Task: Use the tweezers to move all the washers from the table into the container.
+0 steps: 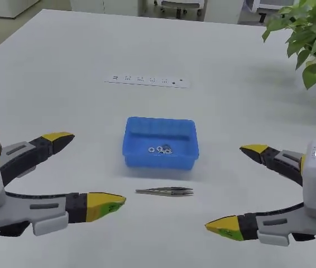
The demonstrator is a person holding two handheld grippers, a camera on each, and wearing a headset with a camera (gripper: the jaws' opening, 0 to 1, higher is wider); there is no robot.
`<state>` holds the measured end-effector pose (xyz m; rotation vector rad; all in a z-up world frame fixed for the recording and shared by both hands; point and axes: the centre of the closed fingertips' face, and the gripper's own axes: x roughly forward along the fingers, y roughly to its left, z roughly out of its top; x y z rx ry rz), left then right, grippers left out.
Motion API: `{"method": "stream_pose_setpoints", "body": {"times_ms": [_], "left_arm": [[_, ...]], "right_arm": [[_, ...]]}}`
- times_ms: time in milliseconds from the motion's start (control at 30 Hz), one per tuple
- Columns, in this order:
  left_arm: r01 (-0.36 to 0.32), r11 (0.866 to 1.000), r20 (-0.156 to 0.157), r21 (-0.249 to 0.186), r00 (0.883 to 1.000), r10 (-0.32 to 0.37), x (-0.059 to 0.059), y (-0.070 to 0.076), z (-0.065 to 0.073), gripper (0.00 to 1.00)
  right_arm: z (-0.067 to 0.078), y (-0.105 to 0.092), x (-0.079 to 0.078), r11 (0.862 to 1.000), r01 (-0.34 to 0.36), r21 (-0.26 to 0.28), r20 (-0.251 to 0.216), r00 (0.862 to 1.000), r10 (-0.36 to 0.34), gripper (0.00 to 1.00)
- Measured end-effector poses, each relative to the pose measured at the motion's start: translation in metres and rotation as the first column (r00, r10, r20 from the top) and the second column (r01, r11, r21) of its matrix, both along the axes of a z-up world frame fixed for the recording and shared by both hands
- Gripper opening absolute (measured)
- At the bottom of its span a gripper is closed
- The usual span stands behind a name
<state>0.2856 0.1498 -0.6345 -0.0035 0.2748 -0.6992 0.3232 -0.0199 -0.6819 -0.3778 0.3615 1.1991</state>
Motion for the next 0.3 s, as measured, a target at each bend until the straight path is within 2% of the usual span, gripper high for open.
{"method": "stream_pose_setpoints", "body": {"times_ms": [133, 300], "left_arm": [[0.01, 1.0, -0.002, 0.001, 1.0, -0.01, -0.0014, -0.006, 0.0003, 1.0], [0.017, 1.0, -0.012, 0.007, 1.0, -0.017, -0.002, -0.009, -0.0014, 1.0]], "right_arm": [[0.0022, 0.0007, -0.0007, 1.0, 0.009, 0.022, -0.019, 1.0, -0.009, 1.0], [0.0005, -0.0006, -0.0014, 1.0, 0.005, 0.002, -0.012, 1.0, -0.005, 1.0]]}}
